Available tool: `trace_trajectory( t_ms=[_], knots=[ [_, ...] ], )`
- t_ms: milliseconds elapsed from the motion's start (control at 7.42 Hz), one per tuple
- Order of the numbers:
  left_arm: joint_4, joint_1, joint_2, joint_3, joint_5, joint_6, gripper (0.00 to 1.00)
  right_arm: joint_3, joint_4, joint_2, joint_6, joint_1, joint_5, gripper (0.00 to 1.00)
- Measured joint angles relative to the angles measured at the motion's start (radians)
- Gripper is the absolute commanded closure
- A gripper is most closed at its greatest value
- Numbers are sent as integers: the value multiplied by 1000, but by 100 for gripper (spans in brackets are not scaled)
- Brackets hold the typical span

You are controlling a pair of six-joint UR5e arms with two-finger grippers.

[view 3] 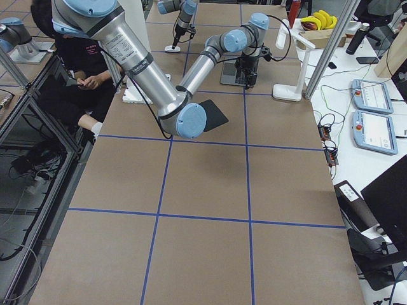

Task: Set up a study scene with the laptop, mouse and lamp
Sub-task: 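Lower the left gripper onto the white mouse and grasp it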

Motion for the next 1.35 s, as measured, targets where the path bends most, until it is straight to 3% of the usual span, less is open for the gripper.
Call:
trace_trajectory(
  t_ms=[1347],
  knots=[
    [-30, -1, -20, 49, -63, 1, 8, -7, 0, 14, -2, -2, -19, 0]
  ],
)
